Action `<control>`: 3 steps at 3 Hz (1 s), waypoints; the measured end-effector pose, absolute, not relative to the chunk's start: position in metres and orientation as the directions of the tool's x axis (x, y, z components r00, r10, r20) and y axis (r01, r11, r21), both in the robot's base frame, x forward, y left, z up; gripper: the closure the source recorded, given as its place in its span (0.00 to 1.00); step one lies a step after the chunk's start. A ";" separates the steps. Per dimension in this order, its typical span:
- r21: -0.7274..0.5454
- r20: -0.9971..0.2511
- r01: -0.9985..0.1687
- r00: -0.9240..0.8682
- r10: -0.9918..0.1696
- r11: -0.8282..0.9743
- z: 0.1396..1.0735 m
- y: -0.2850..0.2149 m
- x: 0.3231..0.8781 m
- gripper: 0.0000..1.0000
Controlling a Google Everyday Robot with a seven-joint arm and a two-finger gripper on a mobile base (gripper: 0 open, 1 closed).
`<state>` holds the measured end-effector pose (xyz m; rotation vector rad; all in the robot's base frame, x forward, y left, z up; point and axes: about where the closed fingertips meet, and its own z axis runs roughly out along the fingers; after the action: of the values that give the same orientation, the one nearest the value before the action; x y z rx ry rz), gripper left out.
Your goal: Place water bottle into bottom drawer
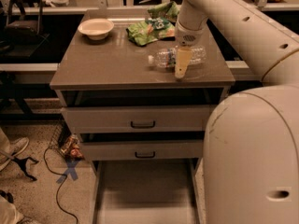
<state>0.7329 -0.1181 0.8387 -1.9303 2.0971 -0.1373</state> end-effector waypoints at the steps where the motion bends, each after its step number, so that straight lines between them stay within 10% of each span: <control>1: -0.242 -0.157 -0.965 -0.067 -0.985 0.104 0.832 -0.118 0.736 0.39; 3: -0.245 -0.178 -0.957 -0.112 -0.978 0.155 0.843 -0.135 0.724 0.85</control>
Offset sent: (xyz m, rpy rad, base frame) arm -0.0001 -0.0095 -0.0014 0.0405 0.0311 -0.0241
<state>0.7237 -0.1355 0.8432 -1.8659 2.1408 -0.0981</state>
